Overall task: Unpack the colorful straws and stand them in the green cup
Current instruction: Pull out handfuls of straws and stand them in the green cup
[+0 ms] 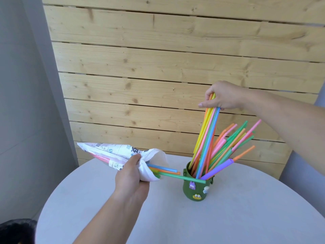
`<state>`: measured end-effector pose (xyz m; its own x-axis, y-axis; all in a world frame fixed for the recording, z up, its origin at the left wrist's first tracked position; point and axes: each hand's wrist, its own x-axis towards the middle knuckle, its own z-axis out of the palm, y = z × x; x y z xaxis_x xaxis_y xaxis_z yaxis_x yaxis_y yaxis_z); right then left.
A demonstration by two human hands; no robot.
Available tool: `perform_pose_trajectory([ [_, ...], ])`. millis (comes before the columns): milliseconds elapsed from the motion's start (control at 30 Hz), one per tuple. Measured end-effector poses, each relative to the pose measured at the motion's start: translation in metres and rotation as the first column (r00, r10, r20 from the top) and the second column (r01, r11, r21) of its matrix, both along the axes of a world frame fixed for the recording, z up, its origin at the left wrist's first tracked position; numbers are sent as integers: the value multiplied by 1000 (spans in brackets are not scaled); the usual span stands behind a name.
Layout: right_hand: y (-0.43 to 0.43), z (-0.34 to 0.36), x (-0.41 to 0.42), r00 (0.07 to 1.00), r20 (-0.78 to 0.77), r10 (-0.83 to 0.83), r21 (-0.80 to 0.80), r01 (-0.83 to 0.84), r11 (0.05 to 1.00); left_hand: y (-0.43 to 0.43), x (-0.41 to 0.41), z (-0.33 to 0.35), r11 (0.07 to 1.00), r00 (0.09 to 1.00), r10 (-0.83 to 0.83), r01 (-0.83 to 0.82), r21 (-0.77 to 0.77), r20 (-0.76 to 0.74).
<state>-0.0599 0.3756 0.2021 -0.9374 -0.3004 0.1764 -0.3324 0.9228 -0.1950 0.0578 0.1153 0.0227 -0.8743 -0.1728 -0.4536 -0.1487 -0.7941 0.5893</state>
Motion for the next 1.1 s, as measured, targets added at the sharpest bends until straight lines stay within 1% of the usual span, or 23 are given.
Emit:
perform_pose_trajectory([
  [267, 5, 0, -10, 999, 39, -8, -17, 9, 1000, 3, 1, -2, 999, 999, -34, 34, -22, -28],
  [467, 5, -5, -13, 998, 51, -22, -29, 24, 999, 17, 9, 3, 981, 981, -189, 186, -62, -48],
  [533, 4, -5, -12, 998, 55, -24, -29, 26, 999, 23, 10, 2, 975, 976, -213, 210, -69, -45],
  [633, 5, -5, -13, 998, 57, -25, -27, 27, 999, 33, 14, 5, 968, 966, -251, 250, -23, -56],
  [767, 7, -7, -16, 998, 49, -46, -15, 47, 999, 51, 29, 17, 938, 937, -342, 344, 31, -68],
  [900, 10, -9, -18, 998, 46, -45, -10, 46, 999, 63, 36, 26, 933, 938, -343, 347, 96, -57],
  [1100, 11, -8, -18, 997, 55, -52, -10, 53, 999, 68, 35, 24, 943, 946, -320, 323, 75, -54],
])
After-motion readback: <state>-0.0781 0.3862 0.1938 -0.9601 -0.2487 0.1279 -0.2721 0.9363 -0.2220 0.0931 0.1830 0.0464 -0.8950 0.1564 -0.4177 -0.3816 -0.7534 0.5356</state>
